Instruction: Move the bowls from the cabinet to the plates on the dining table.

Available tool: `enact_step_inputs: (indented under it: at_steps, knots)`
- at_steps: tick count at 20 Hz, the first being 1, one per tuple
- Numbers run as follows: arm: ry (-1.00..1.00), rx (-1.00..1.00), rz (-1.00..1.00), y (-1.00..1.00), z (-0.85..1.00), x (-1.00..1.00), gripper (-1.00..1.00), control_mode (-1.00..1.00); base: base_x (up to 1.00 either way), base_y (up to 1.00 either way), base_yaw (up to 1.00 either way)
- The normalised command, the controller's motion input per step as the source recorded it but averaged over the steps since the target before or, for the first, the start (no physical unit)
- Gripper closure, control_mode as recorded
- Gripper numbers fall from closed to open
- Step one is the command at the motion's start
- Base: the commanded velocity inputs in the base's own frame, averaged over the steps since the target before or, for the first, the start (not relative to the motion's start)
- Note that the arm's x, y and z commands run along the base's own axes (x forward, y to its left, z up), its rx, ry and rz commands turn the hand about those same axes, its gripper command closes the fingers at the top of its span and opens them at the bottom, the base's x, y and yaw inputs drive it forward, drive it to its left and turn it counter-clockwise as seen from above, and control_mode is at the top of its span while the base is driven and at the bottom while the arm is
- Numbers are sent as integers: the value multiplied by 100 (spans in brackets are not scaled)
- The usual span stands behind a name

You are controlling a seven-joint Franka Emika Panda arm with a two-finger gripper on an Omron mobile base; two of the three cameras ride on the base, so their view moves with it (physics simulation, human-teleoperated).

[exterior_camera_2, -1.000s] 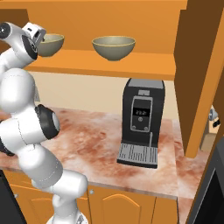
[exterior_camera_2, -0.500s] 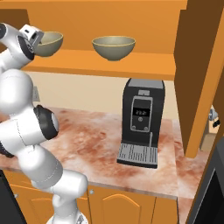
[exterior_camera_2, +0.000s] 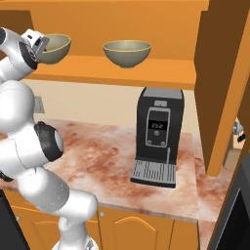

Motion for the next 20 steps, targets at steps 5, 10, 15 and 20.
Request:
enact_step_inputs:
  at_steps: [5,10,15,20]
  knots:
    - [-3,0,0,-27,-1,-38,100,-100,0,0,0]
    - [-9,0,0,-23,1,-47,100,-100,0,0,0]
    - [-4,0,0,-25,12,-58,100,-100,0,0,0]
    - [0,0,0,-25,18,-66,100,-100,0,0,0]
